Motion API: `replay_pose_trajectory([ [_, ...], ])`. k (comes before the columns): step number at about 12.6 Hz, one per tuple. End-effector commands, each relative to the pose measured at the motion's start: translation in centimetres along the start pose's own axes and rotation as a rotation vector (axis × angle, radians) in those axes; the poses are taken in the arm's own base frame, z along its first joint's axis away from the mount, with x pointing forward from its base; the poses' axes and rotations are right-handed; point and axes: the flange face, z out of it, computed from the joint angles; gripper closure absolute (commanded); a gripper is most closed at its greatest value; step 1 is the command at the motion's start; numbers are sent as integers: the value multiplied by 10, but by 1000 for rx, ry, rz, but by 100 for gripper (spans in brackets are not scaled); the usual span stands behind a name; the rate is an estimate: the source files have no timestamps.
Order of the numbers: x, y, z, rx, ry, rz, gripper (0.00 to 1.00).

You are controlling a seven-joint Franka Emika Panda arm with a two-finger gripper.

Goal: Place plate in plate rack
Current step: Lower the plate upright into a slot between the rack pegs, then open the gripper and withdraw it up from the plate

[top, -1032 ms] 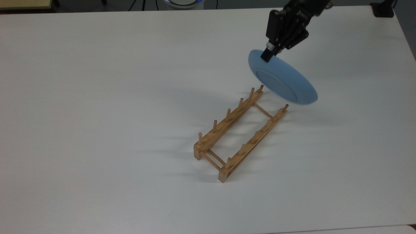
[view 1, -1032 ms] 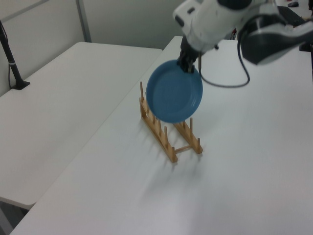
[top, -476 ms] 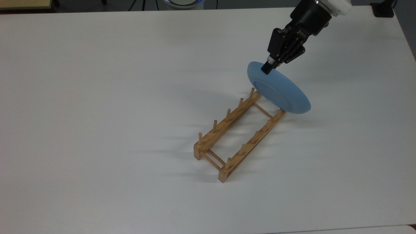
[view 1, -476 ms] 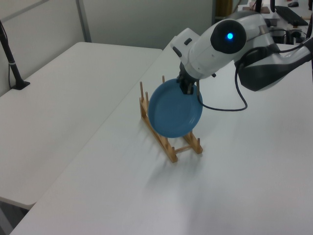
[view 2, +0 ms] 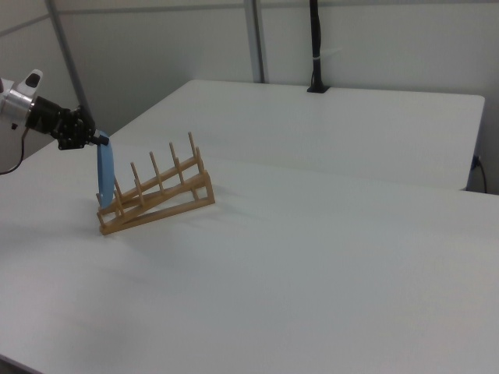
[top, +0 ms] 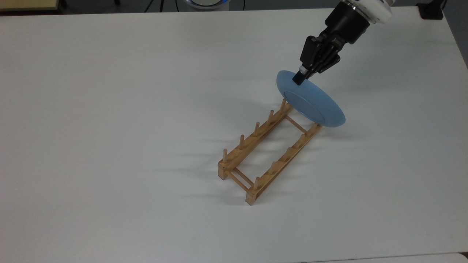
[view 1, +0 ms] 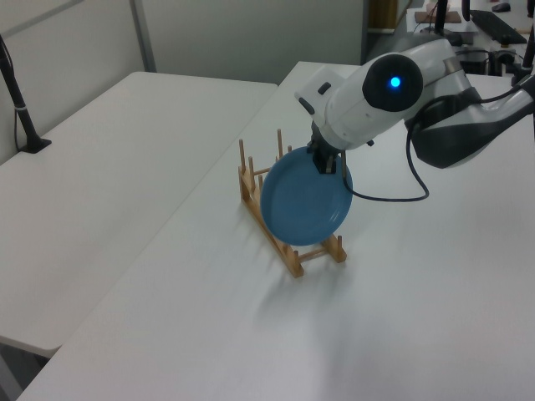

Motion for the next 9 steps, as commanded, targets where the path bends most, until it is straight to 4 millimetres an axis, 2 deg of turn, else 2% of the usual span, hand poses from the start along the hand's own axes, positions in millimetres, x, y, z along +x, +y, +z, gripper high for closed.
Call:
replay_pose_trajectory([
  [1,-10,-14,-4,-57,40,11,100],
  [7,-14,-32,-9,-36,45,36,100],
  [9,-14,-41,-4,-14,32,48,100],
])
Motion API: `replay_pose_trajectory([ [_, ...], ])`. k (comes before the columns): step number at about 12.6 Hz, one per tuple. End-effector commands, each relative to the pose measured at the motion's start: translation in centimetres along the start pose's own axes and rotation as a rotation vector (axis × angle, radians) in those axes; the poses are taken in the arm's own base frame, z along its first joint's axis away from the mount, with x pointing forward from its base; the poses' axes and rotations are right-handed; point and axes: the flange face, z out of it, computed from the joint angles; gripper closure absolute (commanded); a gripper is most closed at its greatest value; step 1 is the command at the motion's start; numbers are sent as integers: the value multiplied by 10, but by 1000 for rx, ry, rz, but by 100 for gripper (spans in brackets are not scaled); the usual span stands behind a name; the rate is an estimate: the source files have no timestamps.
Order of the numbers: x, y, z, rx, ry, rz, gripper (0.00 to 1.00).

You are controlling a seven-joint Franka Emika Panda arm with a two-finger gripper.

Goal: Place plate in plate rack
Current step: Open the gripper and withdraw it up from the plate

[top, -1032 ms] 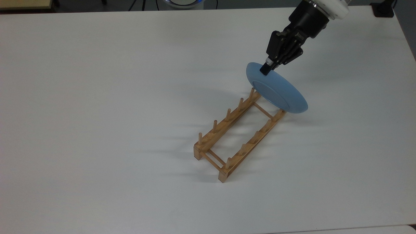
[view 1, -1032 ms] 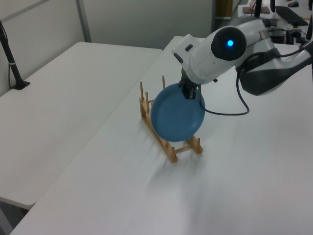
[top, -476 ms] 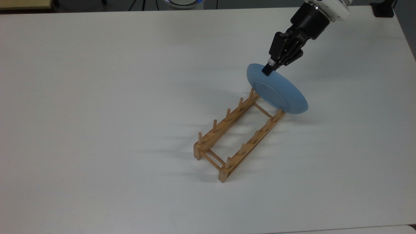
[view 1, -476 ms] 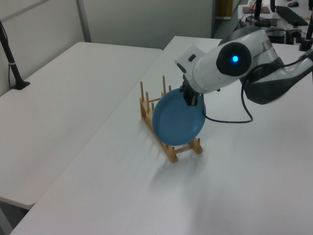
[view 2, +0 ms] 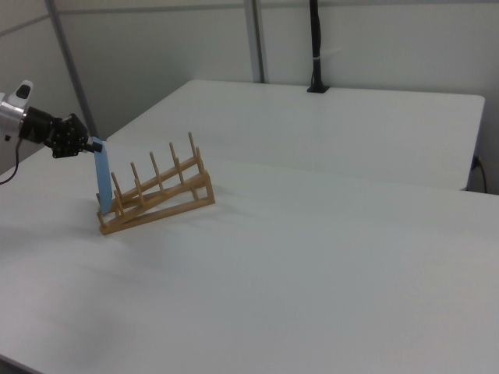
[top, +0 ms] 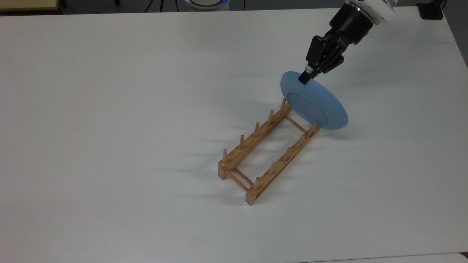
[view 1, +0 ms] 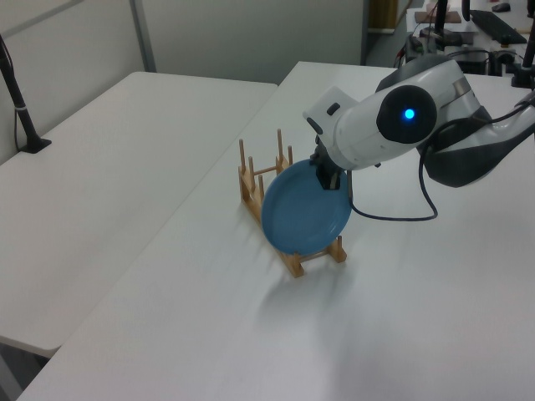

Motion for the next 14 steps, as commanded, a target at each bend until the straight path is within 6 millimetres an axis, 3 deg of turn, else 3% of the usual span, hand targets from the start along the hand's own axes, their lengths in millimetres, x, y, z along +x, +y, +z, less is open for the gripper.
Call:
replay_pose_trajectory([
  [1,-7,-12,4,36,-13,36,100],
  [4,-8,-15,5,56,-24,60,100],
  [6,-8,-16,22,62,-45,63,100],
  [7,-6,-15,26,76,-34,70,91],
  [8,-5,-11,30,77,-35,79,68],
  [9,-4,-9,30,79,-34,83,64],
  [10,-5,-7,33,80,-40,89,55],
  [11,-5,-3,36,91,-49,101,23],
  [12,-5,-2,36,91,-50,101,0],
  [14,-4,-2,33,109,-56,115,0],
])
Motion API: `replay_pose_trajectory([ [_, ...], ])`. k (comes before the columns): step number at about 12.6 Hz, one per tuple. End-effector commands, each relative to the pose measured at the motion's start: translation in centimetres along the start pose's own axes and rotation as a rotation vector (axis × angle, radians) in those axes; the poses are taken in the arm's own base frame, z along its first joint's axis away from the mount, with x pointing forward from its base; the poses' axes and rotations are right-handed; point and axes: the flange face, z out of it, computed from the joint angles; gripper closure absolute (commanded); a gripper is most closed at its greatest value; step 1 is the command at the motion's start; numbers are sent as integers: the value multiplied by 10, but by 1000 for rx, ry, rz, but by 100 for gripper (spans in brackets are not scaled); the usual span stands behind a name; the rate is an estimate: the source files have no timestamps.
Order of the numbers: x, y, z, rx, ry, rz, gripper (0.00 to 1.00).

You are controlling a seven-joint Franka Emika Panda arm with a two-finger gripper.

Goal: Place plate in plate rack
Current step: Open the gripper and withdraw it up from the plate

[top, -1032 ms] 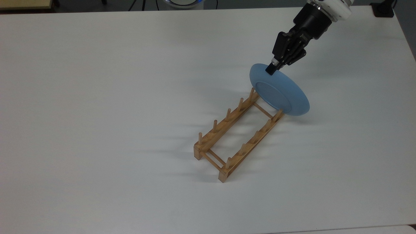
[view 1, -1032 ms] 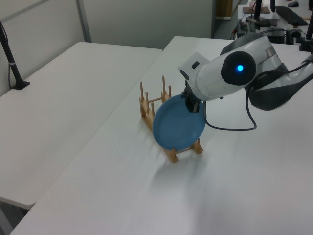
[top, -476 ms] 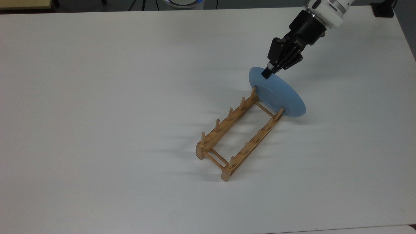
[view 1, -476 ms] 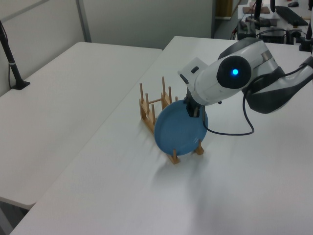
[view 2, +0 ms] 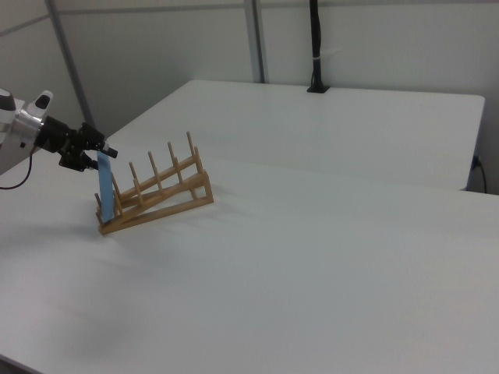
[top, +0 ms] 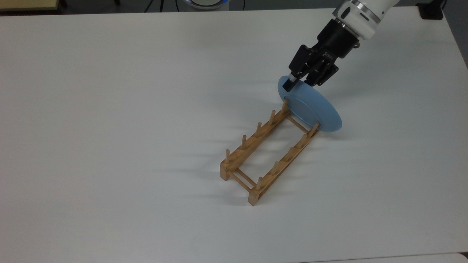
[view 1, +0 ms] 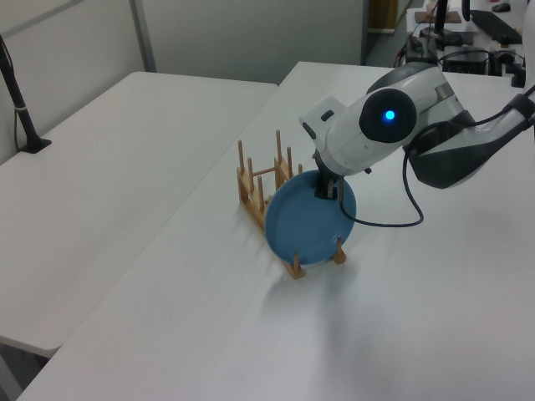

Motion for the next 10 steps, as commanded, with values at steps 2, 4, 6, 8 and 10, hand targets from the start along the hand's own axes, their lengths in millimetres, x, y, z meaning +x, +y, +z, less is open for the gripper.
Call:
replay_pose_trajectory([
  [2,1,0,-12,104,-22,77,0],
  [4,2,-1,-21,153,-39,130,0],
  [6,9,18,-44,275,-79,263,0],
  [8,9,46,-68,394,-114,351,0],
  [10,0,100,-81,559,-186,431,0],
])
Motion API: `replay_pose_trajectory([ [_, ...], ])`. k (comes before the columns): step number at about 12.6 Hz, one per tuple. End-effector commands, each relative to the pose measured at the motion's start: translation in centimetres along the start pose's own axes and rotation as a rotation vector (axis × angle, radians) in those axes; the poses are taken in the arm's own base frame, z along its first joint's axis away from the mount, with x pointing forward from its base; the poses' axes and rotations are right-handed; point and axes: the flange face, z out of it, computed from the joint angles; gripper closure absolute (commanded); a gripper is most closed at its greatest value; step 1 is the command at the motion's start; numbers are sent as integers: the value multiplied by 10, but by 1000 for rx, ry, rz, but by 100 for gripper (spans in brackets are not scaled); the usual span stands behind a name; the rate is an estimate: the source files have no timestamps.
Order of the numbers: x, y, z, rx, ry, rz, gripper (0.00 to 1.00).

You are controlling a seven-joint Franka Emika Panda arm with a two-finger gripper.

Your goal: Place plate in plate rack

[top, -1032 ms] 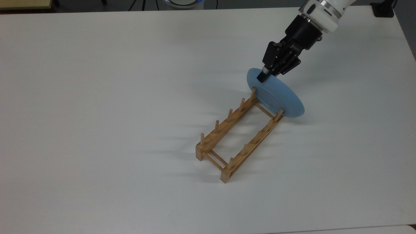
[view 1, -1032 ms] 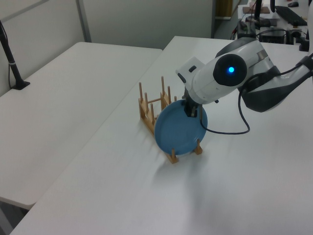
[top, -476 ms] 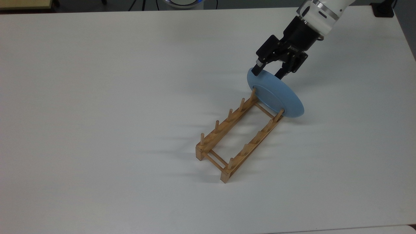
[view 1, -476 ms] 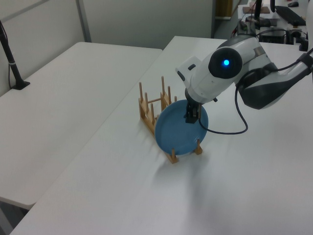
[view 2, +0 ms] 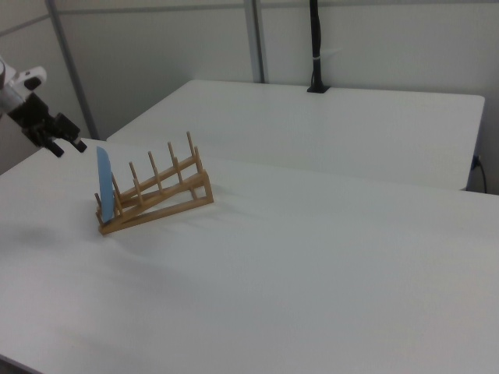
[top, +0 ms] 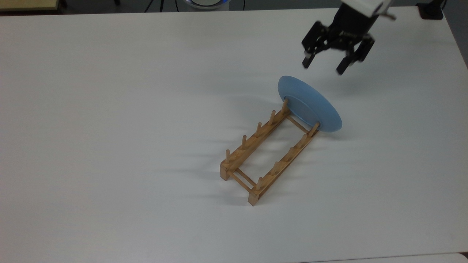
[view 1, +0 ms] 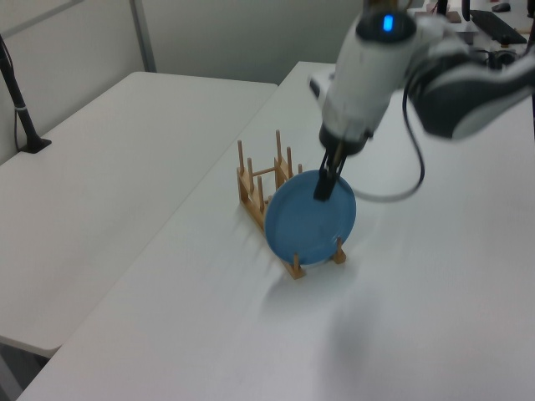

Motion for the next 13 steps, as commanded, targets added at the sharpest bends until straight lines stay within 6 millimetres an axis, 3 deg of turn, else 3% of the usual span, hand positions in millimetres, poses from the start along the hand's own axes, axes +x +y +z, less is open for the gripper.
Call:
replay_pose_trajectory([
  [1,2,83,-40,200,-146,64,0],
  [3,1,160,-33,282,-284,40,0],
  [8,-6,308,14,293,-379,130,0],
  [10,-8,342,28,287,-389,158,0],
  [13,-8,361,42,273,-397,192,0],
])
